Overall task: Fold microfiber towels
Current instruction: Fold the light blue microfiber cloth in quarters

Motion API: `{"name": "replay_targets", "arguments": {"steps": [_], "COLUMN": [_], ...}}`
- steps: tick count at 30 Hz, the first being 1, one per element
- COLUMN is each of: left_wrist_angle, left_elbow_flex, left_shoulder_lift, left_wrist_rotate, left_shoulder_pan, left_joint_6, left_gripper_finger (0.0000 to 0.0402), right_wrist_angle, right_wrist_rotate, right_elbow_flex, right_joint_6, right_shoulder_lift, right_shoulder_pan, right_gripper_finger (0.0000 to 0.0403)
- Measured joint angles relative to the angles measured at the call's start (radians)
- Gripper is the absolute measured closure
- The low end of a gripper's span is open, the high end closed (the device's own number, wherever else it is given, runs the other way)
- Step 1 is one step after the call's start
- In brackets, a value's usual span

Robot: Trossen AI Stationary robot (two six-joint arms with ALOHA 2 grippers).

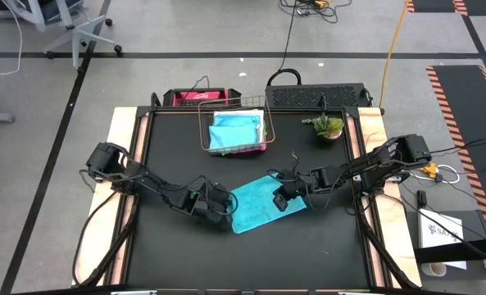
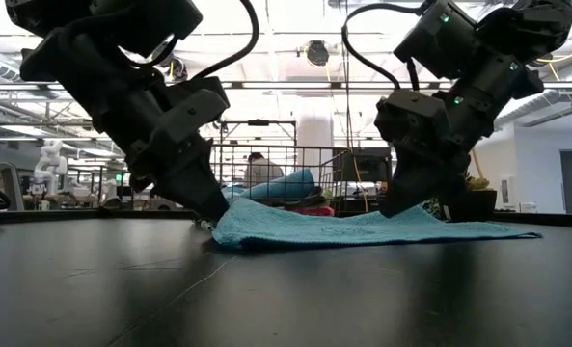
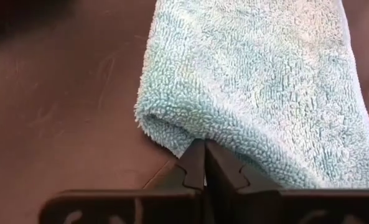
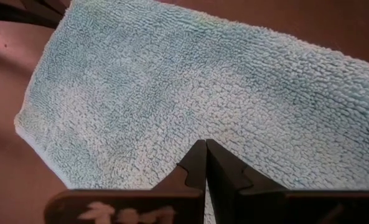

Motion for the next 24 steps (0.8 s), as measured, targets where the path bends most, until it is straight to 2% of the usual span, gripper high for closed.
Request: {"name": "replay_targets", "arguments": {"steps": [12,21,24], "left_wrist_angle": [0.000,-0.050,-0.124], "left_elbow_flex": [0.000,0.000,0.000], "left_shoulder_lift": [0.000,-0.016,-0.054], "left_wrist_rotate": [0.002,0.203,0.211], "left_shoulder_pan": [-0.001,-0.028,-0.058], "left_joint_6": [-0.017,-0.028,-0.059], "left_gripper_finger": [0.0397,0.0400,0.0400], "right_wrist_angle": [0.006,0.008,0.010], "right_wrist_rotate": [0.002,0.004,0.003], "right_elbow_flex": [-0.070,-0.108,-0.109], "right_joint_6": [0.040,0.052,0.053], "right_shoulder_lift": [-0.002,-0.003,-0.002], "right_shoulder_pan": [0.000,0.000,0.000], "right_gripper_finger": [0.0403,0.0403,0.0403]}}
